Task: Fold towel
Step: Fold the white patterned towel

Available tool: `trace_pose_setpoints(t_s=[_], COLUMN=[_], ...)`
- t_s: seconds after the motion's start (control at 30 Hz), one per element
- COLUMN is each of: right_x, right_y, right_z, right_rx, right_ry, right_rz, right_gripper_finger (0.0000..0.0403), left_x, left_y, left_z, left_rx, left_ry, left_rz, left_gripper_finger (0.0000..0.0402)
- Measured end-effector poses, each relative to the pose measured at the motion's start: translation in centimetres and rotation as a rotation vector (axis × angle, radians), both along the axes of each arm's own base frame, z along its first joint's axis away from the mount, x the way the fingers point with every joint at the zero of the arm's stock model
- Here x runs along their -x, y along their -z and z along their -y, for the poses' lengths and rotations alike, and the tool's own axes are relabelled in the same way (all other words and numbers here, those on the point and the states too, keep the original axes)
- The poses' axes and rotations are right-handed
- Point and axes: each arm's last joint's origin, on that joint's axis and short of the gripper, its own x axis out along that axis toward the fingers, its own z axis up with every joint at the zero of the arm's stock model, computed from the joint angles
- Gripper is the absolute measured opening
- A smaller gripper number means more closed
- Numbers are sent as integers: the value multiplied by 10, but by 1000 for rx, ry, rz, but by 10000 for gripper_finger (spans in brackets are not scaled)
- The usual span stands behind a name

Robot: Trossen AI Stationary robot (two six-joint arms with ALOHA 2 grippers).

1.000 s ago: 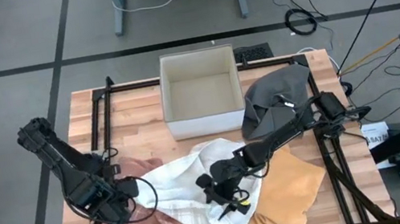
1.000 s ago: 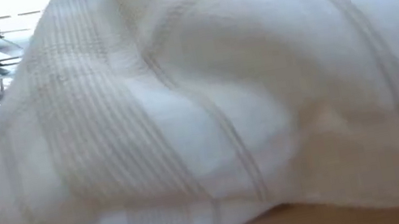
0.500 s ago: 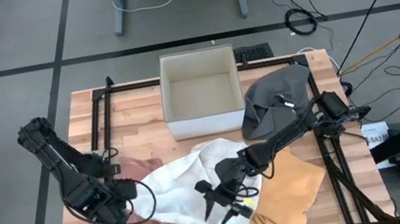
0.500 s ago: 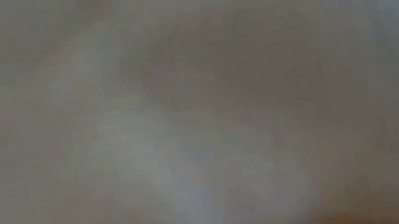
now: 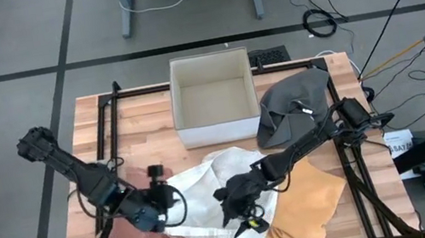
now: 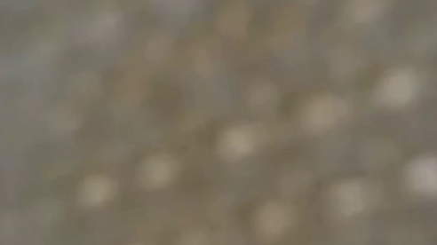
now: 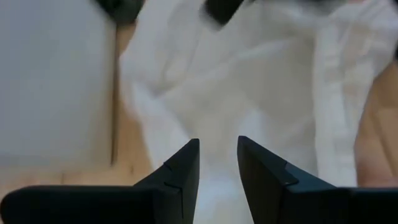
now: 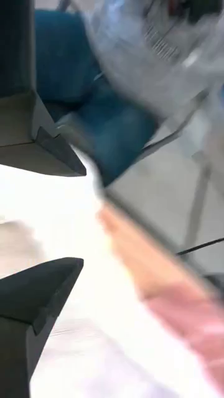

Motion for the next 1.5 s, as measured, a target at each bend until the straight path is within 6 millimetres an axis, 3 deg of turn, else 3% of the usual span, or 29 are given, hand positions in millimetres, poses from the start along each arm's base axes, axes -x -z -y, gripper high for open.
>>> trace_pose_setpoints(t_s=[0.13, 0.37, 0.63, 0.93, 1.07, 1.17, 1.33, 1.5], right_x=[10, 20, 33, 43, 44, 44, 44, 45], right_y=[13, 14, 21, 29, 31, 31, 31, 31], right_z=[-3, -22, -33, -31, -28, -29, -30, -30], right_rx=[84, 51, 86, 186, 219, 217, 216, 220], right_ry=[54, 61, 118, 213, 246, 247, 245, 240], right_rz=[-153, -224, -354, -457, -472, -467, -466, -464], right_gripper_finger=[212, 212, 212, 212, 212, 212, 212, 212], left_x=[-25, -59, -90, -109, -121, -128, -132, -131], left_y=[20, 68, 105, 107, 120, 132, 129, 125], left_z=[-4, -8, 12, 29, 36, 39, 39, 47], left_rx=[49, 119, 257, 363, 378, 343, 203, 212], left_ry=[83, 183, 309, 399, 397, 374, 308, 440], left_rz=[99, 109, 130, 206, 167, 138, 173, 147], left_gripper_finger=[115, 115, 115, 115, 115, 115, 115, 85])
